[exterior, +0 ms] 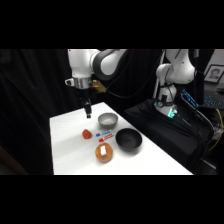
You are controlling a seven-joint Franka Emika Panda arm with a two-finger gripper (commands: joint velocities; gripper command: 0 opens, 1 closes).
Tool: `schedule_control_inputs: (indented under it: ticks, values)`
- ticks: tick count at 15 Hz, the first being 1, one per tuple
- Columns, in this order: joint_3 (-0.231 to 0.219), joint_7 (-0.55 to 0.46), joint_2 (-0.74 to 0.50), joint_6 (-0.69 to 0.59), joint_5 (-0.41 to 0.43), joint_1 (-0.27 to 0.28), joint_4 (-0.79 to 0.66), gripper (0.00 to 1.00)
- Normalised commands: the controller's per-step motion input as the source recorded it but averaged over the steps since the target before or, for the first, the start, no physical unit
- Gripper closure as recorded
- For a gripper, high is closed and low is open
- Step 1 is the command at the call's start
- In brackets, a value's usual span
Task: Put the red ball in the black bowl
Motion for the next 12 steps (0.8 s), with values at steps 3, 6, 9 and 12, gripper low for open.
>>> schedule_control_inputs:
  ticks: [3, 6, 9, 12]
  values:
    - [-0.021, -0.07, 0.41, 0.03, 0.191, -0.087, 0.46, 0.00]
    - [-0.004, -0.03, 0.36, 0.03, 0.136, -0.040, 0.39, 0.00]
    - [-0.007, 0.01, 0.31, 0.04, 0.105, -0.019, 0.33, 0.00]
    - [0.010, -0.01, 0.26, 0.07, 0.130, -0.043, 0.26, 0.00]
